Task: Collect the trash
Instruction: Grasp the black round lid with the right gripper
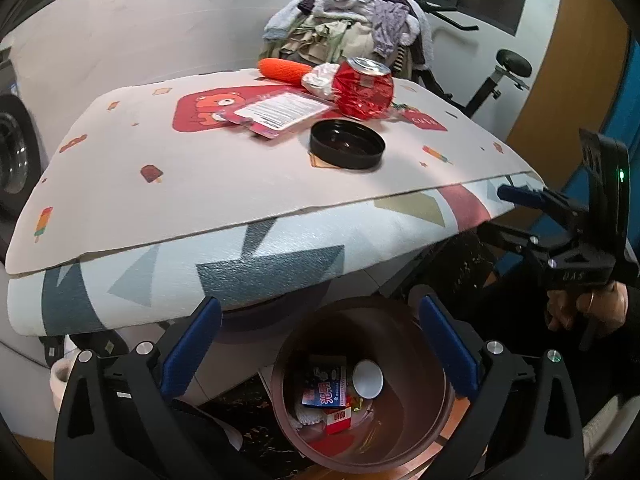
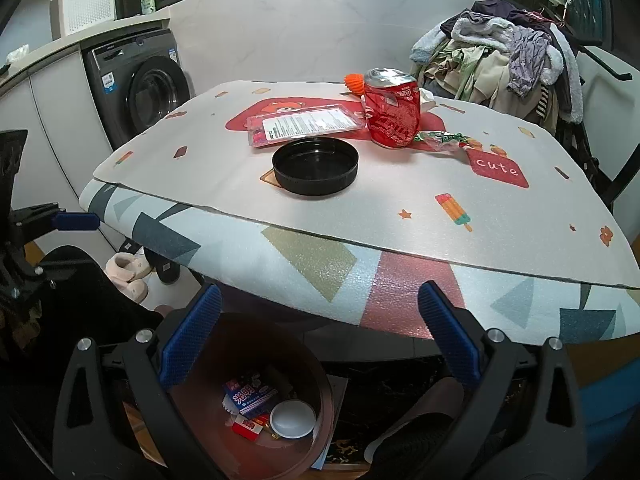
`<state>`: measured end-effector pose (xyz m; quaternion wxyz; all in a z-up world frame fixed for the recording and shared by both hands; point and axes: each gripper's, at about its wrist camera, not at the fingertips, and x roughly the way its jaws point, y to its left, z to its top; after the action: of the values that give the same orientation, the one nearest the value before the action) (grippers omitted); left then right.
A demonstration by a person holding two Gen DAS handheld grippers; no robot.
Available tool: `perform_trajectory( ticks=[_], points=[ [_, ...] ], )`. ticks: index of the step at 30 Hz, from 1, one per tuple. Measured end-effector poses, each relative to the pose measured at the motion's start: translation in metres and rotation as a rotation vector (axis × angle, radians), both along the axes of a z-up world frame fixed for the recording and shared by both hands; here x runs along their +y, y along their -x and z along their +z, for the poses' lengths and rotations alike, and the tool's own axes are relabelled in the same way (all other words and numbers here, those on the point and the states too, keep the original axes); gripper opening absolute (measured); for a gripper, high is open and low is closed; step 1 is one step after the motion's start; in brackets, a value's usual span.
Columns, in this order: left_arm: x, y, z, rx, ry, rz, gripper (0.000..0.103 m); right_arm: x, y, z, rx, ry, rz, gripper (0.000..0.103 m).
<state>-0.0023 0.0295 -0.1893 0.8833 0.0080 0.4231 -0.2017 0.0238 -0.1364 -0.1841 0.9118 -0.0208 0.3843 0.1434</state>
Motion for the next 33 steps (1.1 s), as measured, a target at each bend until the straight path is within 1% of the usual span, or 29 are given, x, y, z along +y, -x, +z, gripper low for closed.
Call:
perform_trajectory(
  ticks=[7, 13, 16, 19, 22, 26, 29, 30, 33],
  points=[
    [0.013, -0.009, 0.011, -0.016, 0.024, 0.052, 0.097, -0.002, -0.004, 0.001, 0.004, 0.008, -0.021, 0.097],
    [0.024, -0.021, 0.026, -0.079, -0.014, 0.096, 0.097, -0.006, -0.008, 0.004, 0.017, -0.021, -0.026, 0.097],
    [0.034, -0.031, 0.034, -0.094, 0.011, 0.121, 0.097, -0.01, -0.012, 0.003, 0.035, -0.045, -0.043, 0.097],
    [0.044, -0.039, 0.043, -0.111, 0.034, 0.152, 0.097, -0.017, -0.016, 0.003, 0.052, -0.093, -0.069, 0.097],
    [0.053, -0.048, 0.054, -0.139, 0.049, 0.2, 0.097, -0.021, -0.019, 0.004, 0.066, -0.112, -0.088, 0.097],
    [0.066, -0.059, 0.066, -0.178, 0.056, 0.269, 0.097, -0.021, -0.027, 0.008, 0.073, -0.097, -0.088, 0.097],
    [0.075, -0.07, 0.074, -0.208, 0.056, 0.318, 0.097, -0.021, -0.033, 0.015, 0.037, -0.051, -0.109, 0.097],
    [0.079, -0.073, 0.076, -0.218, 0.067, 0.326, 0.097, -0.021, -0.038, 0.018, 0.026, -0.034, -0.116, 0.097],
    [0.085, -0.081, 0.08, -0.228, 0.11, 0.3, 0.097, -0.023, -0.051, 0.021, 0.013, -0.026, -0.117, 0.097]
  ],
)
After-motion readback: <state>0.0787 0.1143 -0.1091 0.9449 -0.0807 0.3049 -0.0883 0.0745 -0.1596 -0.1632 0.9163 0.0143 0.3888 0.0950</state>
